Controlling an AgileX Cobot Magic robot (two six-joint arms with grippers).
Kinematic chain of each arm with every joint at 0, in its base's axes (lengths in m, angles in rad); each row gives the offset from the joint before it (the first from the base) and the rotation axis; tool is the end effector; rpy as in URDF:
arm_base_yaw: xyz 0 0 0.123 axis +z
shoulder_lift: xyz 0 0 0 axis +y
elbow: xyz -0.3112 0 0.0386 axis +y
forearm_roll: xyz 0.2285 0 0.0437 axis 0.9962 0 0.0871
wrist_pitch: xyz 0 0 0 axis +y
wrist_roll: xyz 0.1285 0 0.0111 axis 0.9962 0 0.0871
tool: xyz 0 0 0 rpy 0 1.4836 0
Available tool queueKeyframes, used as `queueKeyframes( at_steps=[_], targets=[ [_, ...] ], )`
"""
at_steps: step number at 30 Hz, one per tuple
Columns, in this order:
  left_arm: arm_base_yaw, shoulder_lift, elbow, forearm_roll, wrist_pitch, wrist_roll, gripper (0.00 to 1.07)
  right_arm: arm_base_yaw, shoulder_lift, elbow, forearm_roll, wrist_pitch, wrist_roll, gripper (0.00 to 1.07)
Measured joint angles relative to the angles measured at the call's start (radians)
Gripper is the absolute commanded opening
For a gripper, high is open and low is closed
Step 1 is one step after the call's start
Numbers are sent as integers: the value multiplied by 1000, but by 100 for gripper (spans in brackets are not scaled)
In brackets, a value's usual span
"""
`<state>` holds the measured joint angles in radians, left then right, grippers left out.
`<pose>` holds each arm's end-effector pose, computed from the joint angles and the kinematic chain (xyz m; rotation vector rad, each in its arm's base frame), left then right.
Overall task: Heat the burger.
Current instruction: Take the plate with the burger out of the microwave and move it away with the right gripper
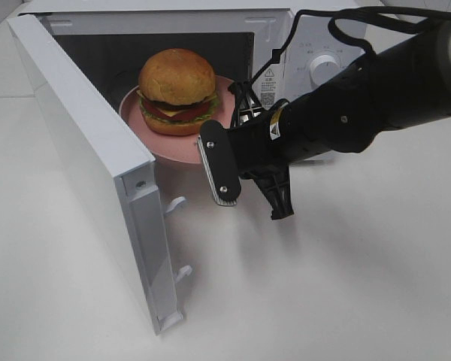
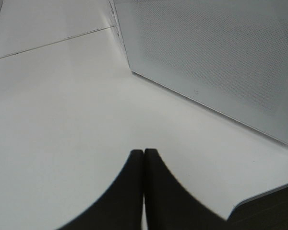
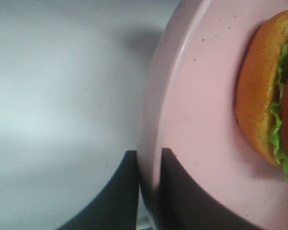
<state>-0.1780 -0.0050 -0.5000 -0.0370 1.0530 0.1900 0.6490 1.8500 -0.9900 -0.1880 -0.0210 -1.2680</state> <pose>-0.0176 -0.0010 0.2514 0.3733 1.9967 -0.0366 0.3177 0.2416 0.1786 -2.0487 1.1661 -0.3973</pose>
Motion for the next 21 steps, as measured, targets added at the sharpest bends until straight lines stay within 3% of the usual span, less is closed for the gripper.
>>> queueKeyframes(
  at_steps=[21],
  targets=[
    [0,0,0,0,0,0,0,-1,-191,251,7,2,1,0]
  ],
)
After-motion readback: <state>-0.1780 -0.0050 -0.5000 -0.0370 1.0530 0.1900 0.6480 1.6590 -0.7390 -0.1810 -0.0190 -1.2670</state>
